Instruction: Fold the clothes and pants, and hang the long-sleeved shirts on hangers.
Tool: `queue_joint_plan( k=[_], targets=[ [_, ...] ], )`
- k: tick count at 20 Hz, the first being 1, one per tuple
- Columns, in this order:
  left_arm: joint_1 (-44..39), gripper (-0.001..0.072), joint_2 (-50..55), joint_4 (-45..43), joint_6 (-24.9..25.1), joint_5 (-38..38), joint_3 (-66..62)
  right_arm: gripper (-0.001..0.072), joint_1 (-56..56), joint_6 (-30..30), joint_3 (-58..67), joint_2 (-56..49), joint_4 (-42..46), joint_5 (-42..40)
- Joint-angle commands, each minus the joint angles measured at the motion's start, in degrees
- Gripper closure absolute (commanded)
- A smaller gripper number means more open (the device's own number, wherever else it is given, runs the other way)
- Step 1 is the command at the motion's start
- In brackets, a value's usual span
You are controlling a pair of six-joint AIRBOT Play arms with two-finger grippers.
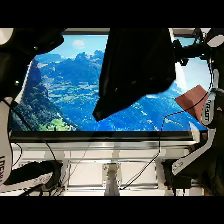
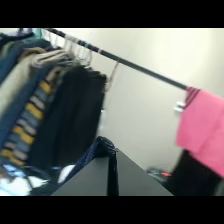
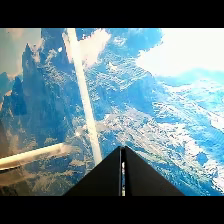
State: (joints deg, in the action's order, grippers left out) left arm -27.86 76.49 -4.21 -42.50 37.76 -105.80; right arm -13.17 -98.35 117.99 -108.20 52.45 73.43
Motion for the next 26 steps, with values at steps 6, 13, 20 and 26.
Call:
queue_joint_plan(
  k=[6, 13, 20, 26],
  targets=[
    [13.0, 0.0695, 8.5, -46.1, -26.5, 7.4, -0.2, 0.0676, -0.3, -0.6, 0.0, 1.3, 0.3, 1.8],
    [21.3, 0.0621, 27.0, -49.1, -26.6, -5.9, -0.2, 0.0668, -0.2, 0.0, 0.0, 1.3, 0.5, 5.6],
    [25.6, 0.0231, 24.9, -37.5, -26.5, -6.6, -0.2, 0.0425, -0.2, 0.2, 0.0, 1.2, 0.6, 5.0],
    [28.8, 0.0694, 18.2, -37.6, -26.5, 5.4, -0.2, 0.0676, 0.0, 6.1, 0.0, 1.2, 0.4, 5.7]
  ],
)
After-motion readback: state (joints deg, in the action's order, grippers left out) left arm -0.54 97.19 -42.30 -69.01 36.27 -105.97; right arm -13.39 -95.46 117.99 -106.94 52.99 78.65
